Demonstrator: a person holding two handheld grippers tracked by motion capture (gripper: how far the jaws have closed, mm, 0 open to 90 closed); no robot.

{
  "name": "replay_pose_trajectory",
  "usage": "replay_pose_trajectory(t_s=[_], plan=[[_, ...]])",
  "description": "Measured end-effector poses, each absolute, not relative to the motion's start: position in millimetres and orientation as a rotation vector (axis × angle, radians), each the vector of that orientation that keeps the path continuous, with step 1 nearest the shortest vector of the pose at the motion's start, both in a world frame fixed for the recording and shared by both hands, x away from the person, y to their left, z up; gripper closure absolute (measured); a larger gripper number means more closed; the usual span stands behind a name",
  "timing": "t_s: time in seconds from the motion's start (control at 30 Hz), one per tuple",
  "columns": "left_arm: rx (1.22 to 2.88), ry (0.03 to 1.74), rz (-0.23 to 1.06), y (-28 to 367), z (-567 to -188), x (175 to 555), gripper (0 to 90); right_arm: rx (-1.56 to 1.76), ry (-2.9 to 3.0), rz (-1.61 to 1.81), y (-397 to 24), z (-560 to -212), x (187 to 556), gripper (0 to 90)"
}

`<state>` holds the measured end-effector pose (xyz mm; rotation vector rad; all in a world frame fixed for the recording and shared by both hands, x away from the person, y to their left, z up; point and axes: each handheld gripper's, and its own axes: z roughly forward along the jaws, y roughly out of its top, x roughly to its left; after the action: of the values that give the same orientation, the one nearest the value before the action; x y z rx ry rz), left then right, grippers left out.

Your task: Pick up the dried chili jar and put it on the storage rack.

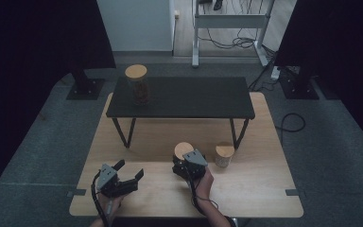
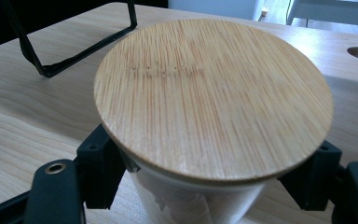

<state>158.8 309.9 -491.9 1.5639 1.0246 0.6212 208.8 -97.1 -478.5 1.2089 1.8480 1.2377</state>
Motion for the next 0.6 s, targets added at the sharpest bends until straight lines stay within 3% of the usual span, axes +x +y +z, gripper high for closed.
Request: replay_pose_trajectory(t_s=[0.6], plan=[[1.565,1.025,0.625,309,-492,158,8.2,1.181,1.814,1.266,-104,-468,198,25.8]])
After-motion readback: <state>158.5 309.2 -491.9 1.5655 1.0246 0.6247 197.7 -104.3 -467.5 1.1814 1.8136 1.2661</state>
